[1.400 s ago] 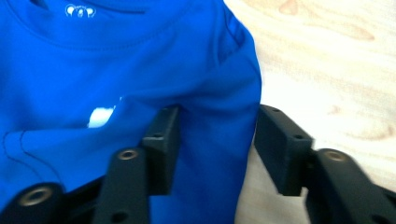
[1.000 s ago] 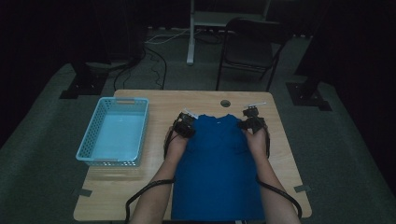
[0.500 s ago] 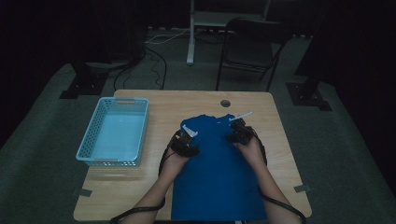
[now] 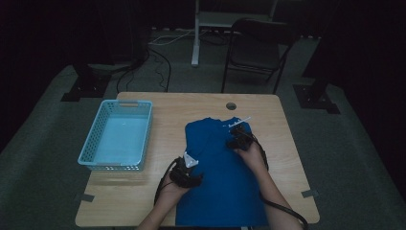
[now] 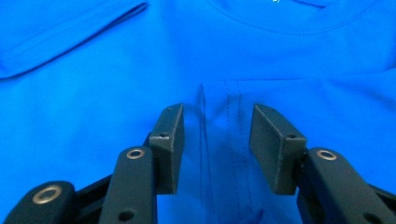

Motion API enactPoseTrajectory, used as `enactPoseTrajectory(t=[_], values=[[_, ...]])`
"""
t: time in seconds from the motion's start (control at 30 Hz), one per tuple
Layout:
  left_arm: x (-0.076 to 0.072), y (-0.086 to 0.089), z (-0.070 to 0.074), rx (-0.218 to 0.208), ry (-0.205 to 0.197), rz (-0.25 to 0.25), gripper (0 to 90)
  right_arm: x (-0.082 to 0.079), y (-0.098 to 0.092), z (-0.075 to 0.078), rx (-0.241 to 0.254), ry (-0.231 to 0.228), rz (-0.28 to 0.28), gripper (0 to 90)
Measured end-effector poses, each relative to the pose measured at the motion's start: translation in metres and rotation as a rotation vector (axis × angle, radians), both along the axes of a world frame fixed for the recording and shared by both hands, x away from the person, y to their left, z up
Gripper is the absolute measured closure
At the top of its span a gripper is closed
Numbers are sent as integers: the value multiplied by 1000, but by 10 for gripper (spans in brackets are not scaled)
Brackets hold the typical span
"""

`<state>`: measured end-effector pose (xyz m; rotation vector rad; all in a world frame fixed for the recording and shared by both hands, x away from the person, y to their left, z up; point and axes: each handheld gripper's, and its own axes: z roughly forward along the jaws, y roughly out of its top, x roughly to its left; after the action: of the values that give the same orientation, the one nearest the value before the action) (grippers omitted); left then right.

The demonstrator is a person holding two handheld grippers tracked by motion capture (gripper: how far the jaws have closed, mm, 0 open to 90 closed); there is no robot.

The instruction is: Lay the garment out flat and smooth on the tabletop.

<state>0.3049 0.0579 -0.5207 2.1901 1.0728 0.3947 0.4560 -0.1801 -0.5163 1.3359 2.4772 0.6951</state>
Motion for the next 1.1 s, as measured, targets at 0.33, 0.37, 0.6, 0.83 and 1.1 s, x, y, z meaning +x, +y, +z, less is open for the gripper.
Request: enactPoseTrajectory(t=[0.33, 0.37, 0.6, 0.83, 1.1], values=[[-6, -1, -15, 33, -6, -28, 390, 4, 5, 0, -77, -11, -18, 837], [-6, -1, -16, 29, -9, -32, 391, 4, 4, 1, -78, -17, -20, 864], [-8, 2, -18, 13, -29, -39, 391, 4, -17, 20, -40, -68, -86, 877], [-7, 2, -18, 13, -30, -47, 390, 5, -67, 43, -19, -99, -190, 877], [-7, 3, -18, 15, -31, -59, 387, 8, -135, 50, -76, -68, -409, 607]])
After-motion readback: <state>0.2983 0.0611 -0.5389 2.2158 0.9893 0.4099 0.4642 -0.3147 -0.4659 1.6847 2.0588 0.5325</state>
